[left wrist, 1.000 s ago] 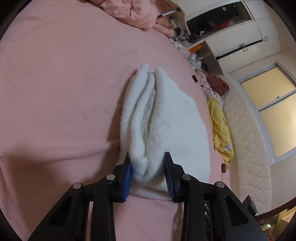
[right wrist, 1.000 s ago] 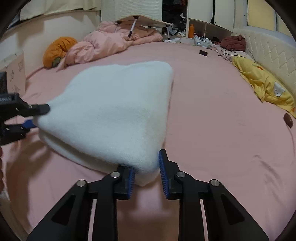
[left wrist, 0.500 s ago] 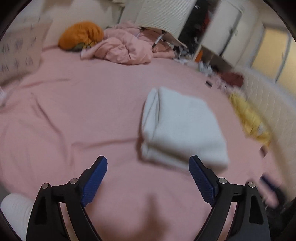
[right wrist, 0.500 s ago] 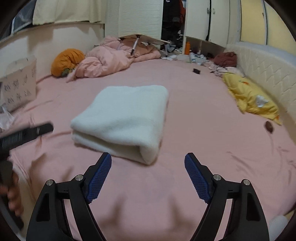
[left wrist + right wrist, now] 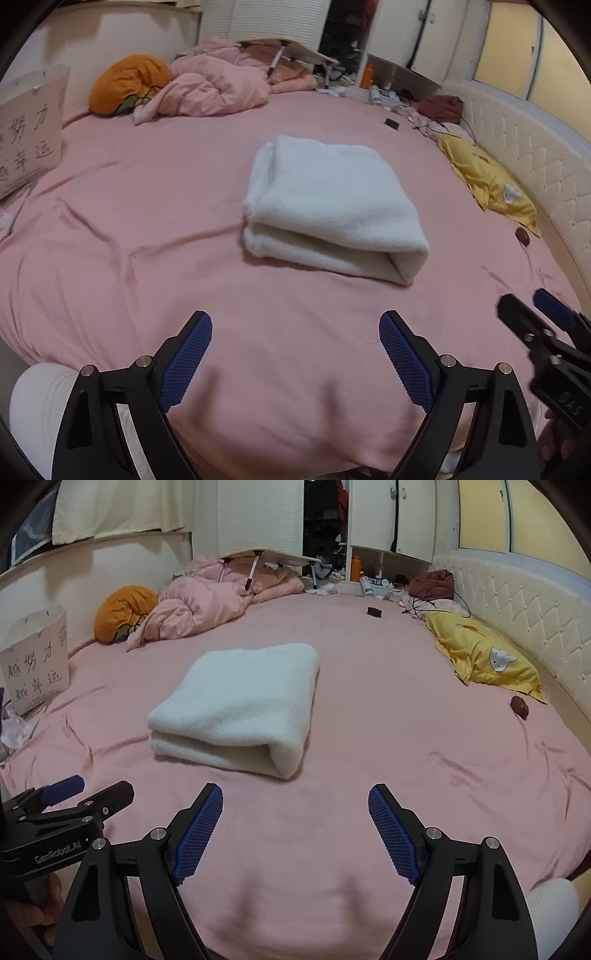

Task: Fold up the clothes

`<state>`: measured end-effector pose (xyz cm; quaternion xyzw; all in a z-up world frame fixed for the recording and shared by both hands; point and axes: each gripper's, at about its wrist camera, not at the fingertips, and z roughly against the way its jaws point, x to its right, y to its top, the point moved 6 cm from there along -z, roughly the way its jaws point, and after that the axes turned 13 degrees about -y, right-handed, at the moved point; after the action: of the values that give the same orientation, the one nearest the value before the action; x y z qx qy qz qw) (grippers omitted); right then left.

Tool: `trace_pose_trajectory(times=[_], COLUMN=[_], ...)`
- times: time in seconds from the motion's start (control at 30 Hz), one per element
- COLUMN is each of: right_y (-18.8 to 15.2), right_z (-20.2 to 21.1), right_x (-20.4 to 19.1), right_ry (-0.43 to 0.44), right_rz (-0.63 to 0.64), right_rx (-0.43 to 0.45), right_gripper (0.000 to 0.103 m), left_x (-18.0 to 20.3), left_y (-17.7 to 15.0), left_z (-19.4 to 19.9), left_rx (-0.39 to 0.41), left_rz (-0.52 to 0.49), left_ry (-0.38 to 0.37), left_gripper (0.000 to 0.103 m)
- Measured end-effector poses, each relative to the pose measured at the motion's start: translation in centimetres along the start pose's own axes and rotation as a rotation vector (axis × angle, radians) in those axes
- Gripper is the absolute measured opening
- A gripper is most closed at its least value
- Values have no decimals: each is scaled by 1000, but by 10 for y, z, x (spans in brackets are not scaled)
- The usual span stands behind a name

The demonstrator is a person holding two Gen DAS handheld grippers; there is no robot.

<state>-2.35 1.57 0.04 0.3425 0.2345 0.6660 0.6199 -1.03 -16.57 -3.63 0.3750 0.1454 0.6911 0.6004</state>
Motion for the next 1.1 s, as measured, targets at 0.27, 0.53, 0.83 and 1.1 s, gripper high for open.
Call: trace_pose_trajectory(times=[0.27, 0.53, 0.83, 1.1], right_y=[3, 2, -2, -3], right_z=[11, 12, 7, -22], right_x=[2, -2, -8, -9], right_ry=[3, 1, 41, 104], right_rz=[-6, 10, 23, 11], right_rx=[21, 23, 3, -72], right_gripper=[81, 81, 81, 81], left_x=[7, 8, 2, -5], left_y=[-4, -4, -4, -4], left_z=[0, 0, -3, -10], left_rx=[-2, -4, -9, -23], left_rz=[-33, -30, 3, 39], left_ry=[-1, -8, -22, -14], left_gripper=[92, 92, 92, 92])
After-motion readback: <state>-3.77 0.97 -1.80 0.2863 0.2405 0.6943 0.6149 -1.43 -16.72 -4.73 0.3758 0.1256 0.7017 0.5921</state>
